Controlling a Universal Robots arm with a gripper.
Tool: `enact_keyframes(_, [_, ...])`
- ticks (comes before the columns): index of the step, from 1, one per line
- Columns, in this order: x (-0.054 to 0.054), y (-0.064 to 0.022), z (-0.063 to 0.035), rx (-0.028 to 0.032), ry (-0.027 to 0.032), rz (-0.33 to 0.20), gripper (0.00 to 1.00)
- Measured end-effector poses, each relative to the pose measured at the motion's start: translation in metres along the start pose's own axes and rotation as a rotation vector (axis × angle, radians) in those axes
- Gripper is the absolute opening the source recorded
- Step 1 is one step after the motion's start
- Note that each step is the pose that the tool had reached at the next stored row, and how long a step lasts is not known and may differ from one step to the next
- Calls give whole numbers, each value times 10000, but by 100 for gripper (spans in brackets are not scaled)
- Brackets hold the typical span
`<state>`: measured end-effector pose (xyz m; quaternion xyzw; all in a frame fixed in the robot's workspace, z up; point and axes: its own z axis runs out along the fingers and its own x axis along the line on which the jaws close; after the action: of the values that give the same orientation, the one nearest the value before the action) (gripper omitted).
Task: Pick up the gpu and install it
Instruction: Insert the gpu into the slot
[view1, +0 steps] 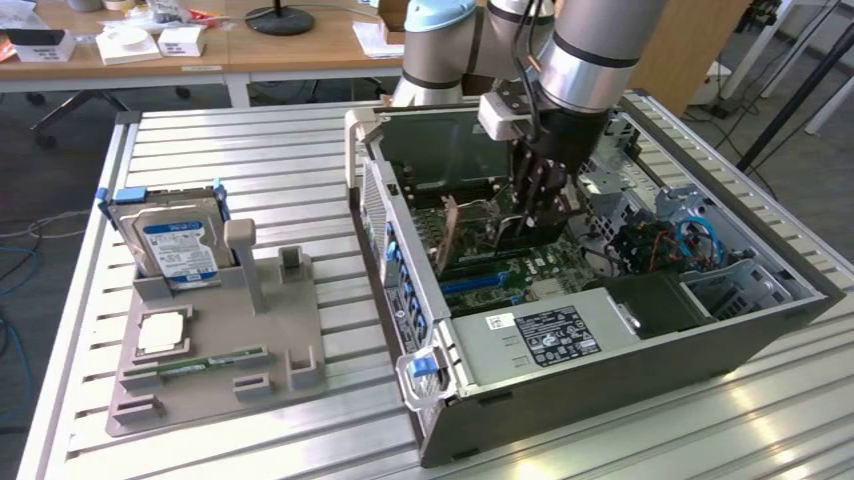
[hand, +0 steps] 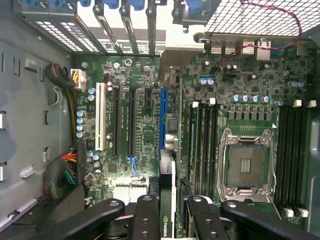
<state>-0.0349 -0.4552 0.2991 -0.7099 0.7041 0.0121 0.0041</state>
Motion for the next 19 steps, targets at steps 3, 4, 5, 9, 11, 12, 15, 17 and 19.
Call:
enact_keyframes(3, [17,1,0,0,0,0,26])
enact_keyframes(4, [23,1,0,0,0,1,26])
enact_keyframes(5, [27,1,1,-1,0,0,26])
enact_keyframes(9, [43,2,2,-4,3,0,26])
enact_keyframes(11, [50,3,2,-6,5,0,26])
enact_keyframes(12, [50,3,2,-6,6,1,26])
enact_keyframes(15, [50,3,2,-6,7,0,26])
enact_keyframes(17, [51,3,2,-7,7,0,26])
enact_keyframes(19, [51,3,2,-6,7,0,26])
